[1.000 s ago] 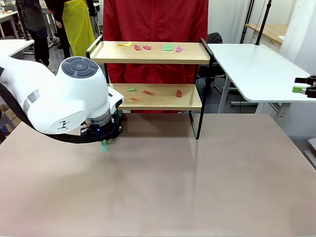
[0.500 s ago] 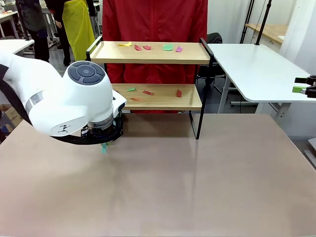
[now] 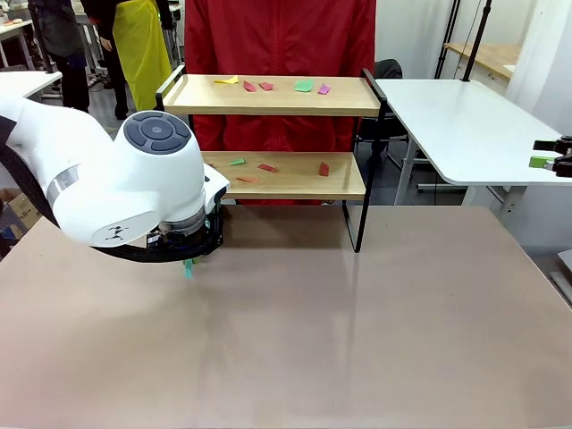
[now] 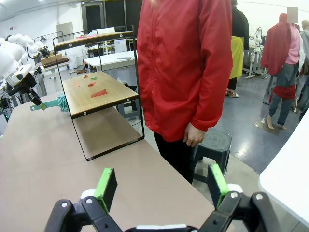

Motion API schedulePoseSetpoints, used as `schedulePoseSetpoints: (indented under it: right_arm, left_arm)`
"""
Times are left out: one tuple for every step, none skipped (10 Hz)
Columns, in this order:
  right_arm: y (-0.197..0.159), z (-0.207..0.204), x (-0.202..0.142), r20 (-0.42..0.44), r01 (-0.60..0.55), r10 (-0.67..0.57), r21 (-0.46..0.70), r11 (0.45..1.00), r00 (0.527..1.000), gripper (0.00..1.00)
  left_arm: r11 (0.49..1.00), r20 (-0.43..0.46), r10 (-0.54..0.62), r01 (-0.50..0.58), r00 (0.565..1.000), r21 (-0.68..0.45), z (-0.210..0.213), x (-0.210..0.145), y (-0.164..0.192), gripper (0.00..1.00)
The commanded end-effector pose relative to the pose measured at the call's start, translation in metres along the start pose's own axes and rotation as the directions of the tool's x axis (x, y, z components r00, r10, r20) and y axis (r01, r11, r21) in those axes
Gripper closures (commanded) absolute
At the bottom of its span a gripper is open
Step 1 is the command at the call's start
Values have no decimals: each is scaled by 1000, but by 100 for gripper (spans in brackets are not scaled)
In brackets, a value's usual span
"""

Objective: Clean the shelf.
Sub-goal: Clean the specific section of the Shelf indicated by the human with the Duster.

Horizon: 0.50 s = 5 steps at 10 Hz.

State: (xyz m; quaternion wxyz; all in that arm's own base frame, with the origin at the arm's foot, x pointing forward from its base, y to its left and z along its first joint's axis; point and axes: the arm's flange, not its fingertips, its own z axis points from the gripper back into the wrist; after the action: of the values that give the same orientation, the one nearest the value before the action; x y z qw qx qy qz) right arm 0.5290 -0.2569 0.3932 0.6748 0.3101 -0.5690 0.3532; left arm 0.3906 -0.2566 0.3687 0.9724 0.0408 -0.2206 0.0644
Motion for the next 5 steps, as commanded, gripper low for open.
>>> schedulePoseSetpoints:
  right_arm:
    - [1,-2,8,-16,6,-6,-10,1000,1000,0]
    - [1,-2,8,-16,6,-6,-10,1000,1000,0]
    - [1,-2,8,-16,6,-6,-10,1000,1000,0]
    - [1,-2,8,-16,6,-6,-10,1000,1000,0]
    - [1,-2,8,-16,6,-6,-10,1000,1000,0]
  left_arm:
    - [1000,38,-4,5,999,-22,6,0,5,87]
    - [999,80,-4,7,997,-46,9,-1,10,87]
    - [998,95,-8,14,995,-61,13,-4,12,87]
    - [996,120,-9,20,993,-88,16,-7,14,87]
    - [993,126,-24,38,992,-113,20,-9,15,87]
